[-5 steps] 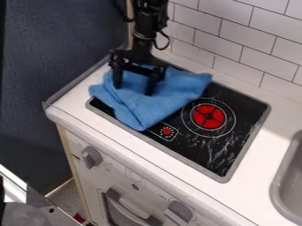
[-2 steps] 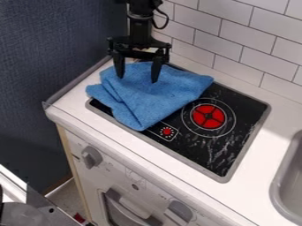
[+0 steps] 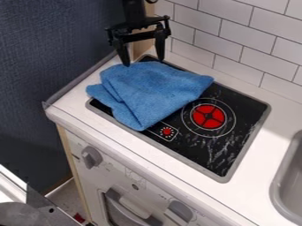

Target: Move the cloth to the left of the stove

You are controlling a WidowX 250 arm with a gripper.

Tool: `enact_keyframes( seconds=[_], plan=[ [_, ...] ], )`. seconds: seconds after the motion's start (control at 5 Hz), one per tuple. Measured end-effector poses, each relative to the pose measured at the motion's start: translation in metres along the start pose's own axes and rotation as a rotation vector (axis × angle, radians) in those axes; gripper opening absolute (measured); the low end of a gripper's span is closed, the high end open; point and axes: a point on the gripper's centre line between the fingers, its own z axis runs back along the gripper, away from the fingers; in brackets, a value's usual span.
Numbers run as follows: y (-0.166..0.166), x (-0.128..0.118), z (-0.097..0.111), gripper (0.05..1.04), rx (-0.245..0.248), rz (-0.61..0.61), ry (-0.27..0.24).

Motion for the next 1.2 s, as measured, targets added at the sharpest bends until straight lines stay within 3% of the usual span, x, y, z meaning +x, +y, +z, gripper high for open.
enact_keyframes(
  seconds=[0.2, 0.4, 0.8, 1.2],
  plan=[
    [-0.009, -0.006, -0.006, 1.0, 0.076, -0.012, 0.0],
    [-0.038, -0.023, -0.012, 1.0, 0.166, -0.092, -0.015],
    [-0.085, -0.085, -0.017, 1.0, 0.283, -0.218, -0.021],
    [-0.091, -0.156, -0.012, 1.0, 0.267, -0.283, -0.03]
  ],
)
